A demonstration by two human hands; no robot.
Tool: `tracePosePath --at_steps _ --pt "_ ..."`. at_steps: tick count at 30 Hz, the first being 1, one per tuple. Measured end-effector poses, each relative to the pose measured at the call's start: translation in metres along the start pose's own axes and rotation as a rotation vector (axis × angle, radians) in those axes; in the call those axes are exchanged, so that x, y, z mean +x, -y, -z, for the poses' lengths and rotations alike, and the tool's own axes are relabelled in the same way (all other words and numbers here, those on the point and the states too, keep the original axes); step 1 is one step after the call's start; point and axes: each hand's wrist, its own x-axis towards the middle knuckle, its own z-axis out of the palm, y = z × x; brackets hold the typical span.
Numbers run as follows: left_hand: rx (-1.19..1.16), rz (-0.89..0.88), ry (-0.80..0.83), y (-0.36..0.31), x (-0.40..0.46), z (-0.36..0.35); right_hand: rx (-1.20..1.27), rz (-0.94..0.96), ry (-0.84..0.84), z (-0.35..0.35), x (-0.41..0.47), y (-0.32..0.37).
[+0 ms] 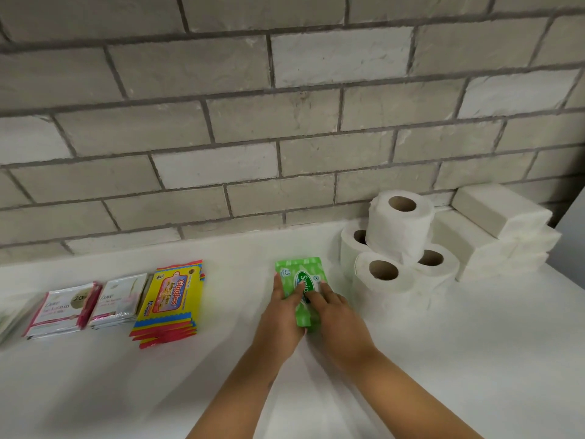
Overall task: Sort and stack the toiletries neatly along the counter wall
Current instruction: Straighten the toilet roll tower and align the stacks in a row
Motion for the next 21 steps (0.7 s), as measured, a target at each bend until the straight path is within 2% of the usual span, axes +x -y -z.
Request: tracePosePath --at_steps 5,10,17,21 --pt "0.01 0.055 0.016 0.002 0.012 0.003 -0.006 -0.013 0.025 0.0 0.015 -0.002" --pt "-0.042 0.053 0.033 0.005 0.021 0.001 -0.012 -0.028 0.02 -0.001 0.023 -0.003" --pt "0.017 0.05 0.004 0.008 0.029 -0.001 -0.013 -0.043 0.015 0.0 0.029 -0.003" --pt "-0.059 0.06 0.0 0.011 0.035 -0.004 -0.009 -0.046 0.014 -0.003 0.033 -0.005"
